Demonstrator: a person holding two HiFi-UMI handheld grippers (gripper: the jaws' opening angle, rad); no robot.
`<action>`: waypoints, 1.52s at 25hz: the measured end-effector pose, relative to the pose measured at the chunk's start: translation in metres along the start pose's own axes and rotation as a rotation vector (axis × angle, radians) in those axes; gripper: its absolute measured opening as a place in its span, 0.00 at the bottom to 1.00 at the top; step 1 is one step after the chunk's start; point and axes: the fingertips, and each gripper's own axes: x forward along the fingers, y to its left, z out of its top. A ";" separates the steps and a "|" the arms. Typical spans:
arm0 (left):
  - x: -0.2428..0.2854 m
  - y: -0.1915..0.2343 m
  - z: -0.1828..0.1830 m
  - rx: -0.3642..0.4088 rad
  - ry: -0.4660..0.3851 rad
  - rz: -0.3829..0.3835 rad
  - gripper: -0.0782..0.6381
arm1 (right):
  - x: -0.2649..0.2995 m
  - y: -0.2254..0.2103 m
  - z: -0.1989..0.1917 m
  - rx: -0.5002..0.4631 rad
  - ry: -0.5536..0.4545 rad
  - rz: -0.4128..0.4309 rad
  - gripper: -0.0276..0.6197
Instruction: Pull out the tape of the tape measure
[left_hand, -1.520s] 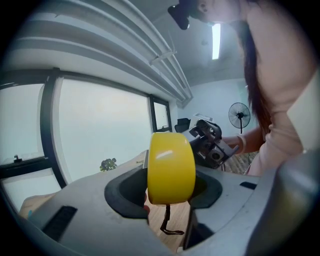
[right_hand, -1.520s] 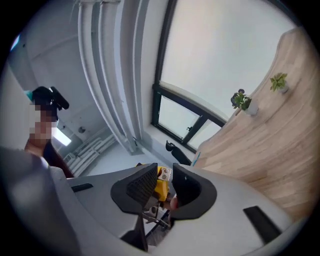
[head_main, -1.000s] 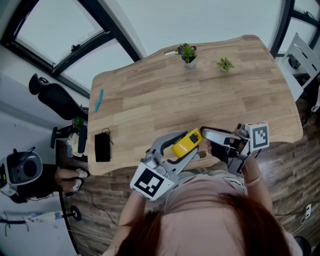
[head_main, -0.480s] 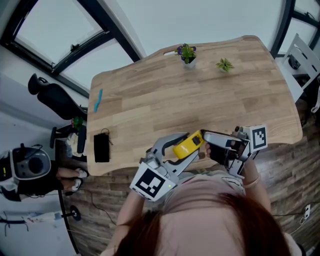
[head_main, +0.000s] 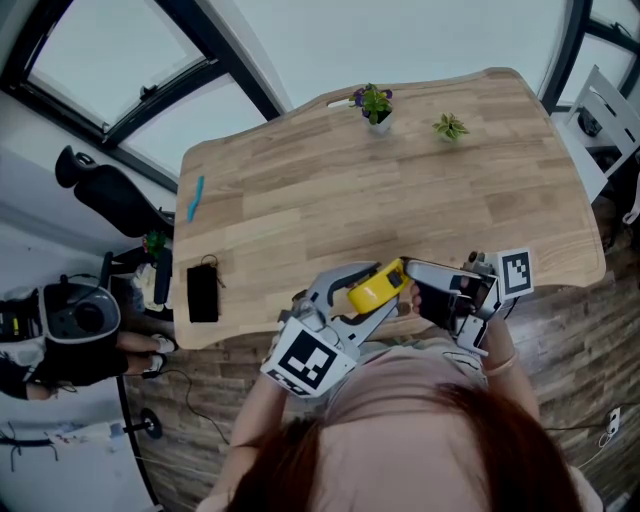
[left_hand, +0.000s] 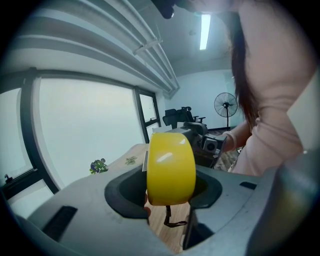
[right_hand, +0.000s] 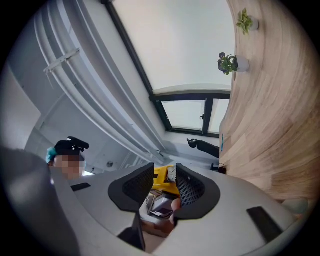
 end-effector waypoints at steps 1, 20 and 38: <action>0.000 0.000 -0.001 0.002 0.007 -0.001 0.35 | 0.000 -0.001 0.000 0.001 -0.003 -0.002 0.22; 0.007 0.000 -0.022 0.000 0.123 0.000 0.35 | -0.001 -0.003 0.000 -0.123 0.037 -0.105 0.26; 0.008 0.000 -0.040 0.054 0.211 0.015 0.35 | -0.008 -0.029 -0.004 -0.333 0.093 -0.394 0.14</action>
